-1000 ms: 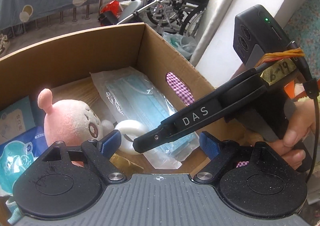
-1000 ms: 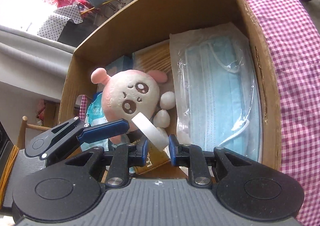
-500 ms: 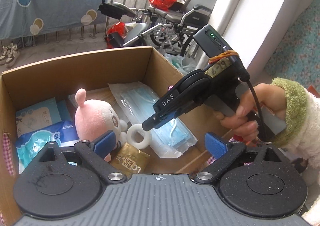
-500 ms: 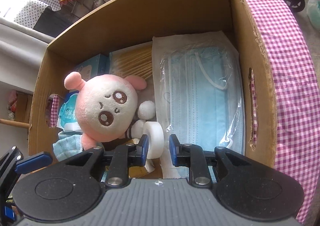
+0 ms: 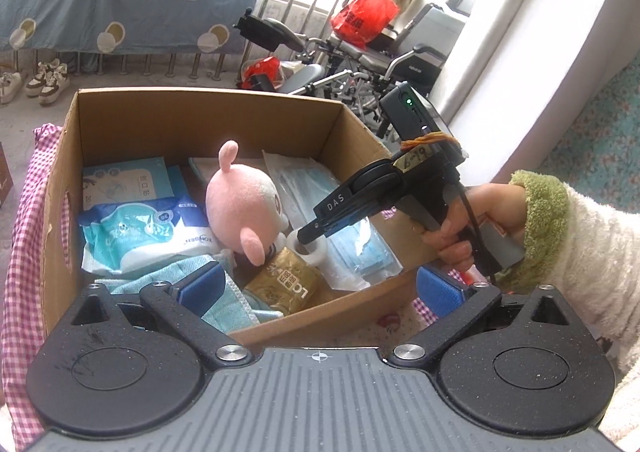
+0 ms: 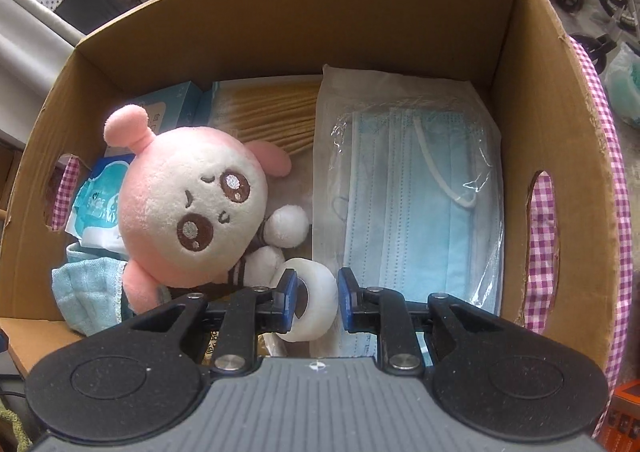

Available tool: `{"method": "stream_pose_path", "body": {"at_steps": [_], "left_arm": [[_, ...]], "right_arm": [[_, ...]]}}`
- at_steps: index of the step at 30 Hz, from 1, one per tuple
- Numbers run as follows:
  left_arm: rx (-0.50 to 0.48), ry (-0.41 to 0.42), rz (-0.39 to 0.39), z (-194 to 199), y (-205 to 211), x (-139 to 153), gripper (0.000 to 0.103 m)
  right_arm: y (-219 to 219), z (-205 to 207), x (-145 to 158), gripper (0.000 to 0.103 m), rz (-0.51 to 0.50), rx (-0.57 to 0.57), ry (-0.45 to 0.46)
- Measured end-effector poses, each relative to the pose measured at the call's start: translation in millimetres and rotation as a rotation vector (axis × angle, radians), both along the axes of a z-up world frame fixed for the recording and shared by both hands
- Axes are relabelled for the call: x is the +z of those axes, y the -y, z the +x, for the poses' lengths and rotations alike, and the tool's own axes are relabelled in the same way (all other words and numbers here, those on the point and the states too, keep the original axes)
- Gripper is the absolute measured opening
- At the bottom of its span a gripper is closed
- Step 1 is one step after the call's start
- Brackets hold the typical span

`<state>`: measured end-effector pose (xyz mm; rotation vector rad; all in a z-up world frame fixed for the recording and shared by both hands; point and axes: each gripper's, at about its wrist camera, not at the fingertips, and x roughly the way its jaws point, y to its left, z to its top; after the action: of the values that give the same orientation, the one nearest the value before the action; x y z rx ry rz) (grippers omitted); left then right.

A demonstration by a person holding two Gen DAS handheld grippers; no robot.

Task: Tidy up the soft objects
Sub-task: 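Carry the white tape roll into the box and release it, then move the right gripper down to the green scrunchie and grasp it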

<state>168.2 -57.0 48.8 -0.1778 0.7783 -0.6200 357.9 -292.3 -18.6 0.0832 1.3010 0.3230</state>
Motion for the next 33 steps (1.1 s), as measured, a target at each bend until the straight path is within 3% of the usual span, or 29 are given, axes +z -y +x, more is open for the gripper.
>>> {"method": "stream_pose_path", "body": {"at_steps": [9,13,14,19,22,25,29,33], "left_arm": [[0.021,-0.009,-0.008,-15,-13,-4,0.102],[0.023,-0.008,-0.004,-25,-17,-6,0.102],[0.022,-0.011,-0.006,-28,-18,-8,0.102],[0.011,-0.035,-0.005,-39,-19,-15,0.102],[-0.016,-0.069,-0.003,-44,-15,-25,0.102],[-0.044,-0.093,0.018,-47,-7,-35,0.102],[-0.104,-0.135,0.048,-49,11,-50,0.101],[-0.171,-0.176,0.080,-53,32,-68,0.092]], "right_arm": [[3,-11,11,0.027,0.002,-0.047,0.019],[12,-30,40,0.044,0.038,-0.076,0.111],[16,-38,49,0.048,0.051,-0.085,0.144],[36,-101,94,0.049,0.160,-0.136,0.274],[51,-151,106,0.052,0.231,-0.176,0.317],[64,-192,100,0.053,0.285,-0.221,0.324],[79,-233,69,0.053,0.352,-0.308,0.276],[73,-253,34,0.053,0.299,-0.332,0.255]]}}
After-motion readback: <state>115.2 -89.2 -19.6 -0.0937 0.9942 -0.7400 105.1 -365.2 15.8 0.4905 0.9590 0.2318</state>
